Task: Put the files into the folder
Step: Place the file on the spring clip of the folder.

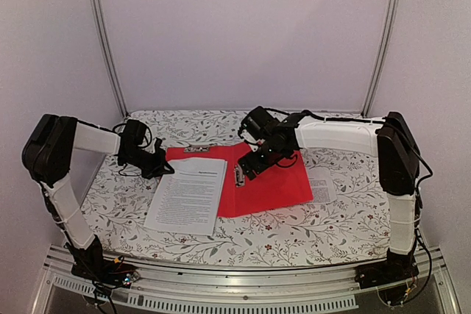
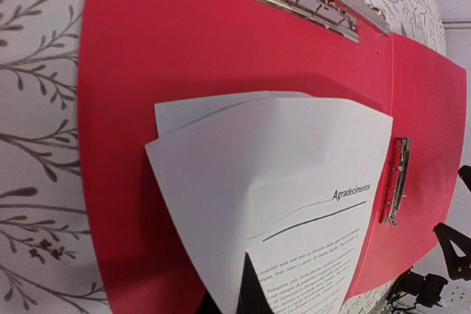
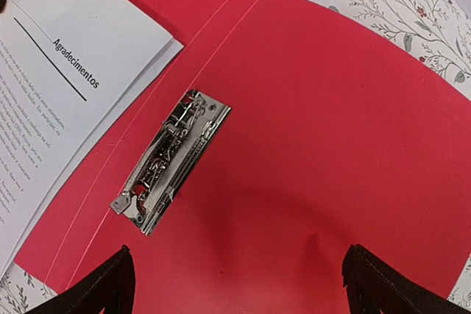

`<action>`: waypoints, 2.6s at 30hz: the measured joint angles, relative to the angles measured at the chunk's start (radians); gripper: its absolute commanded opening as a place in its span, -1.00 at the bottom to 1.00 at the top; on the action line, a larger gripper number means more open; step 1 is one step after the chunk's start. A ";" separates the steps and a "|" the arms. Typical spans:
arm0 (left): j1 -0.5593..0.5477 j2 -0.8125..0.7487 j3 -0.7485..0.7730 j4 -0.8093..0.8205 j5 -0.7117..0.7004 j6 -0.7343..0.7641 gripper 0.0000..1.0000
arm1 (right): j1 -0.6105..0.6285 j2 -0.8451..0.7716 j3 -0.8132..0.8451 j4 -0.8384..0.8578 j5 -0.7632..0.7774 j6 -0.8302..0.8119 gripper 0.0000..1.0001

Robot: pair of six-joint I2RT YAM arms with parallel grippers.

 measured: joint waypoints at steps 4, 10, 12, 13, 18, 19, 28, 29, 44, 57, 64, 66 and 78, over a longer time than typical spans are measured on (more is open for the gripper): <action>0.030 0.027 0.000 0.056 0.056 -0.027 -0.95 | -0.010 0.022 0.033 -0.002 -0.019 -0.013 0.98; 0.056 0.082 0.023 0.158 0.124 -0.095 -0.95 | -0.027 0.053 0.093 -0.020 -0.031 -0.031 0.98; 0.056 0.107 0.043 0.181 0.140 -0.111 -0.95 | -0.032 0.064 0.116 -0.026 -0.037 -0.036 0.98; 0.056 0.122 0.060 0.183 0.150 -0.114 -0.95 | -0.034 0.071 0.129 -0.029 -0.039 -0.038 0.98; 0.056 0.171 0.131 0.164 0.158 -0.112 -0.93 | -0.047 0.107 0.177 -0.042 -0.051 -0.046 0.98; 0.056 0.173 0.137 0.156 0.157 -0.108 -0.91 | -0.049 0.111 0.182 -0.045 -0.052 -0.048 0.97; 0.056 0.175 0.170 0.063 0.146 -0.081 -0.85 | -0.064 0.140 0.241 -0.071 -0.063 -0.057 0.98; 0.056 0.175 0.170 0.057 0.146 -0.080 -0.84 | -0.064 0.143 0.247 -0.071 -0.064 -0.058 0.98; 0.056 0.198 0.161 0.073 0.141 -0.106 -0.86 | -0.066 0.181 0.272 -0.087 -0.090 -0.060 0.97; 0.056 0.214 0.176 0.140 0.152 -0.136 -0.62 | -0.067 0.181 0.285 -0.096 -0.105 -0.060 0.97; 0.056 0.228 0.176 0.171 0.175 -0.156 -0.33 | -0.067 0.182 0.302 -0.102 -0.108 -0.060 0.98; 0.058 0.236 0.176 0.178 0.190 -0.162 -0.30 | -0.067 0.182 0.303 -0.103 -0.109 -0.059 0.98; 0.087 0.240 0.160 0.253 0.248 -0.206 -0.25 | -0.067 0.182 0.303 -0.109 -0.132 -0.045 0.97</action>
